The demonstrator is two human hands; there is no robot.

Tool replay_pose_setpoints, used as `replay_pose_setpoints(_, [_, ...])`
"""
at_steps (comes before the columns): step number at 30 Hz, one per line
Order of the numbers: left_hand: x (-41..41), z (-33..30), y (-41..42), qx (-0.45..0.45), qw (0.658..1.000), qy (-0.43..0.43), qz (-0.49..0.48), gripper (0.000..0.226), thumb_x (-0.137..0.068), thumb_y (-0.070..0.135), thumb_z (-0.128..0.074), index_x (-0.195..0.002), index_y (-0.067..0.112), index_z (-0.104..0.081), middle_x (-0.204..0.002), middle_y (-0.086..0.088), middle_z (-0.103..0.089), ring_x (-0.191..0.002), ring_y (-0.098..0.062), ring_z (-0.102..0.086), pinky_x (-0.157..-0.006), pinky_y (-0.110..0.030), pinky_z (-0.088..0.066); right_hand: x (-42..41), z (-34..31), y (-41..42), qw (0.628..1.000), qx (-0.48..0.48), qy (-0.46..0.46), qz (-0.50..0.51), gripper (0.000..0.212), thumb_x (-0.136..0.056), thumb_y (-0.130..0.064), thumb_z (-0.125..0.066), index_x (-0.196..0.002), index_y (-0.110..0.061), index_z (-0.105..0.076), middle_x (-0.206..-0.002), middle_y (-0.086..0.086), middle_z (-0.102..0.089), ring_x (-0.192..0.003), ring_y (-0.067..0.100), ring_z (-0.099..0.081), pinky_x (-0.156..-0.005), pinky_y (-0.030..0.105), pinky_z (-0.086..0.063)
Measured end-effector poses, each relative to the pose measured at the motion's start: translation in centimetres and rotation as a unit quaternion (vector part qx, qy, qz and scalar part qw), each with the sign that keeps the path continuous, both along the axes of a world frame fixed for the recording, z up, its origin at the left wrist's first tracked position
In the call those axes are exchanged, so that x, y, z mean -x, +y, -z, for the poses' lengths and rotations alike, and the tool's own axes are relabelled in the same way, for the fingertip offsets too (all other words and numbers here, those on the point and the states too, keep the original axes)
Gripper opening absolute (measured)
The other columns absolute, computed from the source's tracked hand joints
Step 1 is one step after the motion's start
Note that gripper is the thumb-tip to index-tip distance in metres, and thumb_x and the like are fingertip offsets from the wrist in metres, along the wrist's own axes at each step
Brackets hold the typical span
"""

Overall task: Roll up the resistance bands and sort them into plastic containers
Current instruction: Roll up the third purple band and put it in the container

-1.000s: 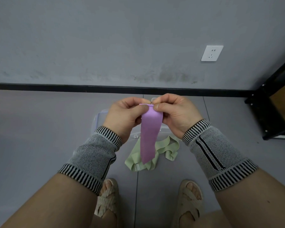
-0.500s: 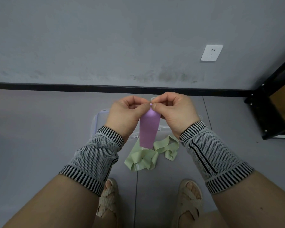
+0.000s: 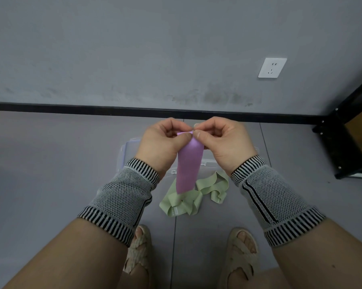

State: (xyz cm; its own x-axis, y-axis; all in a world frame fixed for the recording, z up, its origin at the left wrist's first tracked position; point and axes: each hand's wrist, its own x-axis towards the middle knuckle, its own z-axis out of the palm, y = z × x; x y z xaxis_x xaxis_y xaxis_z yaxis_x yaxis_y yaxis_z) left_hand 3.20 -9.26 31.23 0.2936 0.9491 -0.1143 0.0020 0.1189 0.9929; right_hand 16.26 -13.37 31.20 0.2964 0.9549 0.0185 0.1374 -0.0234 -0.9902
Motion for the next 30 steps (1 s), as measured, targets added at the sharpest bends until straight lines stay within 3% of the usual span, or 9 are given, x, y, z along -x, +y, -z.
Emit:
replay_pose_setpoints(3, [0.06, 0.09, 0.03, 0.002, 1.0, -0.007, -0.003, 0.018, -0.081, -0.005, -0.064, -0.079, 0.013, -0.062, -0.076, -0.006, -0.066, -0.074, -0.017, -0.06, -0.073, -0.029, -0.051, 0.11, 0.06, 0.02, 1.0, -0.013, 0.001, -0.003, 0.02, -0.079, 0.002, -0.069, -0.073, -0.016, -0.066, -0.072, -0.001, -0.066, -0.07, 0.009, -0.06, -0.074, 0.026, -0.054])
replay_pose_setpoints(5, [0.05, 0.15, 0.04, 0.01, 1.0, -0.003, -0.012, 0.017, -0.08, -0.003, -0.066, -0.08, 0.014, -0.062, -0.073, -0.003, -0.067, -0.067, -0.011, -0.06, -0.066, -0.022, -0.05, 0.12, 0.0, 0.01, 1.0, -0.016, 0.008, 0.001, 0.021, -0.079, 0.003, -0.069, -0.072, -0.016, -0.065, -0.071, -0.004, -0.065, -0.069, 0.007, -0.058, -0.072, 0.022, -0.052])
replay_pose_setpoints(9, [0.04, 0.03, 0.04, 0.014, 1.0, 0.019, -0.02, 0.012, -0.078, 0.003, -0.071, -0.077, 0.012, -0.063, -0.063, 0.0, -0.065, -0.049, 0.0, -0.054, -0.05, -0.013, -0.041, 0.04, -0.01, 0.1, 1.0, -0.016, 0.011, 0.011, 0.022, -0.078, 0.003, -0.07, -0.071, -0.017, -0.064, -0.074, -0.001, -0.066, -0.073, 0.011, -0.06, -0.078, 0.031, -0.054])
replay_pose_setpoints(13, [-0.09, -0.21, -0.06, 0.015, 1.0, 0.001, -0.009, 0.01, -0.08, 0.004, -0.069, -0.076, 0.012, -0.064, -0.061, 0.001, -0.063, -0.051, -0.003, -0.053, -0.051, -0.016, -0.042, -0.13, 0.09, 0.17, 0.999, -0.027, 0.016, 0.015, 0.025, -0.078, 0.004, -0.069, -0.07, -0.019, -0.064, -0.075, 0.0, -0.067, -0.075, 0.013, -0.063, -0.078, 0.033, -0.056])
replay_pose_setpoints(16, [-0.07, -0.12, -0.02, 0.005, 1.0, -0.001, -0.016, 0.014, -0.08, 0.003, -0.068, -0.073, 0.014, -0.064, -0.065, -0.001, -0.065, -0.06, -0.01, -0.058, -0.061, -0.023, -0.048, -0.11, 0.23, 0.19, 0.999, -0.025, 0.03, 0.021, 0.022, -0.078, 0.003, -0.07, -0.078, -0.018, -0.064, -0.08, 0.002, -0.069, -0.077, 0.012, -0.065, -0.078, 0.029, -0.056])
replay_pose_setpoints(19, [0.13, -0.03, 0.09, -0.003, 1.0, -0.002, -0.022, 0.017, -0.082, 0.0, -0.066, -0.075, 0.015, -0.063, -0.066, 0.001, -0.066, -0.065, -0.012, -0.061, -0.07, -0.03, -0.05, -0.27, 0.57, 0.24, 0.998, 0.007, 0.057, 0.038, 0.023, -0.078, 0.0, -0.071, -0.085, -0.019, -0.061, -0.082, 0.005, -0.071, -0.078, 0.015, -0.068, -0.082, 0.035, -0.057])
replay_pose_setpoints(22, [0.24, -0.02, 0.18, -0.014, 1.0, 0.003, -0.027, 0.018, -0.082, -0.002, -0.064, -0.076, 0.015, -0.063, -0.066, 0.003, -0.066, -0.067, -0.011, -0.06, -0.07, -0.028, -0.05, -0.44, 0.62, 0.18, 0.996, 0.021, 0.066, 0.059, 0.019, -0.079, -0.002, -0.069, -0.08, -0.018, -0.06, -0.074, 0.006, -0.07, -0.072, 0.019, -0.065, -0.078, 0.04, -0.055])
replay_pose_setpoints(27, [0.25, -0.16, 0.18, -0.034, 0.999, 0.016, -0.027, 0.02, -0.083, -0.004, -0.063, -0.076, 0.014, -0.062, -0.062, 0.008, -0.063, -0.056, -0.002, -0.055, -0.058, -0.015, -0.044, -0.41, 0.56, 0.17, 0.994, 0.017, 0.09, 0.063, 0.016, -0.082, -0.002, -0.068, -0.072, -0.014, -0.062, -0.069, 0.007, -0.067, -0.066, 0.018, -0.062, -0.07, 0.032, -0.055])
replay_pose_setpoints(30, [0.26, -0.28, 0.1, -0.041, 0.999, 0.022, -0.023, 0.02, -0.082, -0.005, -0.063, -0.076, 0.014, -0.062, -0.064, 0.006, -0.063, -0.053, 0.0, -0.054, -0.055, -0.012, -0.042, -0.48, 0.62, 0.24, 0.994, 0.011, 0.08, 0.069, 0.017, -0.081, 0.0, -0.068, -0.071, -0.014, -0.064, -0.07, 0.01, -0.068, -0.066, 0.017, -0.063, -0.073, 0.037, -0.058])
